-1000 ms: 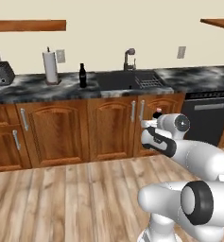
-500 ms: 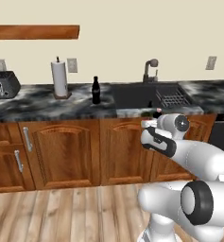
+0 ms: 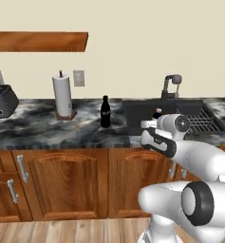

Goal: Place the large bottle from the dining counter next to the other large bottle outside the sink, and place the small bottle from the dining counter next to the other small bottle inside the sink.

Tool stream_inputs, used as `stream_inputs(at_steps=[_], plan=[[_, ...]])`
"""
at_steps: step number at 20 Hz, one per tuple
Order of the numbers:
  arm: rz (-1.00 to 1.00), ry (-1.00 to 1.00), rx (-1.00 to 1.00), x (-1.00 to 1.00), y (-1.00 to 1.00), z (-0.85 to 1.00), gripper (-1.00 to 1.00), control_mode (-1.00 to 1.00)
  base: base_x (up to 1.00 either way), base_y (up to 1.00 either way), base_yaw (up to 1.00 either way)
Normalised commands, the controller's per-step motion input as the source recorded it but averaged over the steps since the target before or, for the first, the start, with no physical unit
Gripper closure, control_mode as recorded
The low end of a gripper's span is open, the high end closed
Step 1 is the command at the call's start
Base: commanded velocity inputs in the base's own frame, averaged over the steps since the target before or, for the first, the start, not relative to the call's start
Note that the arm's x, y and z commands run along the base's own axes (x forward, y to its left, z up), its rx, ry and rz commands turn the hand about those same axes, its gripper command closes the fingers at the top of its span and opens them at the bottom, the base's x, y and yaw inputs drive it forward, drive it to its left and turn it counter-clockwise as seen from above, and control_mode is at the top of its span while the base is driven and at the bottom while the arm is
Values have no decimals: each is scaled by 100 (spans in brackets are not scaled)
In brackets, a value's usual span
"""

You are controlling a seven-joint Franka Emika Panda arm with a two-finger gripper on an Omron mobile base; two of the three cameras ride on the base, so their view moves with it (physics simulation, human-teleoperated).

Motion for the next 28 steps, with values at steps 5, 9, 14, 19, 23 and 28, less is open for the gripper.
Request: stream_inputs(at_steps=[5, 9, 14, 19, 23, 28], plan=[[0, 0, 0, 0, 0, 0, 100, 100, 55, 33, 7], [0, 0, 0, 0, 0, 0, 100, 100, 0, 67, 6], [0, 0, 0, 0, 0, 0, 100, 100, -7, 59, 6], [0, 0, 0, 0, 0, 0, 100, 100, 0, 14, 3], [0, 0, 0, 0, 0, 0, 100, 100, -1, 0, 0], [0, 0, 0, 0, 0, 0, 100, 100, 0, -6, 0]])
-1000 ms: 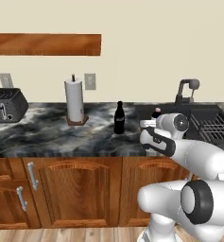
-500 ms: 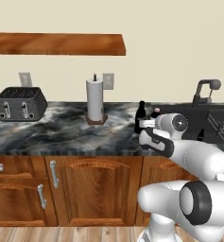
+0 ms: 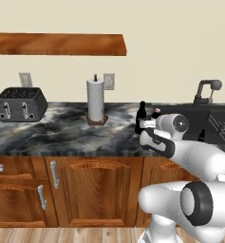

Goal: Place the large bottle from the dining counter next to the other large bottle outside the sink, and place the small bottle from the dining counter next to the other small bottle inside the sink.

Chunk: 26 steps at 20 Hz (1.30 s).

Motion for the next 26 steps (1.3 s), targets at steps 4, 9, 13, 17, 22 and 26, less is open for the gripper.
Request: stream_inputs(at_steps=[4, 9, 13, 17, 22, 26], plan=[[0, 0, 0, 0, 0, 0, 100, 100, 0, -22, 0], [0, 0, 0, 0, 0, 0, 100, 100, 0, -37, 0], [0, 0, 0, 0, 0, 0, 100, 100, 0, -39, 0], [0, 0, 0, 0, 0, 0, 100, 100, 8, -9, 0], [0, 0, 0, 0, 0, 0, 100, 100, 47, 0, 0], [0, 0, 0, 0, 0, 0, 100, 100, 33, 0, 0]])
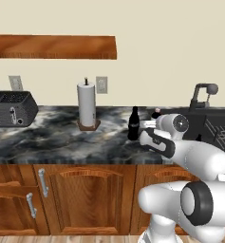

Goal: Place the large bottle from the dining counter next to the other large bottle outside the sink, and place the small bottle from the dining counter next to the other small bottle inside the sink.

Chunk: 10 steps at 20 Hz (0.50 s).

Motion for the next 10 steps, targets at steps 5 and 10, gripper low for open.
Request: stream_inputs(at_steps=[5, 10], plan=[[0, 0, 0, 0, 0, 0, 100, 100, 5, 0, 0], [0, 0, 0, 0, 0, 0, 100, 100, 0, 0, 0]])
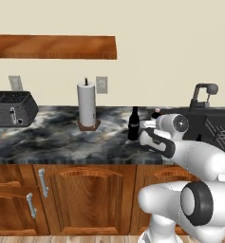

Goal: Place the large bottle from the dining counter next to the other large bottle outside the sink, and place the small bottle from the dining counter next to the other small bottle inside the sink.

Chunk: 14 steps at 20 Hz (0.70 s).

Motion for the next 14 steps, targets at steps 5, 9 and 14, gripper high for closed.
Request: stream_inputs(at_steps=[5, 9, 14], plan=[[0, 0, 0, 0, 0, 0, 100, 100, 0, 0, 0], [0, 0, 0, 0, 0, -7, 100, -100, 0, 0, 0], [0, 0, -3, 2, 0, -21, 100, -100, 0, 0, 0]])
